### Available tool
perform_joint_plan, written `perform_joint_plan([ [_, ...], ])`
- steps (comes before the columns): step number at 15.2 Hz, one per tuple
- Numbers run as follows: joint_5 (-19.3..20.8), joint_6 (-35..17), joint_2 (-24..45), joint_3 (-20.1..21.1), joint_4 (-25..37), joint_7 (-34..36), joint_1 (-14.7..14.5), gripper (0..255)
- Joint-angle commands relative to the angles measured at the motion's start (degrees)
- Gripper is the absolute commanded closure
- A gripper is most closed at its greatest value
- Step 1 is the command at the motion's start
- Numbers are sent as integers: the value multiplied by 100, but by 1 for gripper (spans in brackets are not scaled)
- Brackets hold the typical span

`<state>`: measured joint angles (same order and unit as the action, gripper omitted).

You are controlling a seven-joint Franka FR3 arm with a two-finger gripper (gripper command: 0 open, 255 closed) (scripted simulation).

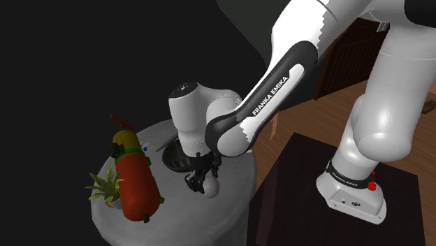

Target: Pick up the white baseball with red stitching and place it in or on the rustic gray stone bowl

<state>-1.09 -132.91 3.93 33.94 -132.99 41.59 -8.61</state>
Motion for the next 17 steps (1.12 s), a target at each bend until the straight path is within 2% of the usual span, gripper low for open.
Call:
perform_joint_plan([
  [1,-100,157,-136,11,41,-67,13,255],
  [17,-576,1421,-949,-51,604,-388,42,255],
])
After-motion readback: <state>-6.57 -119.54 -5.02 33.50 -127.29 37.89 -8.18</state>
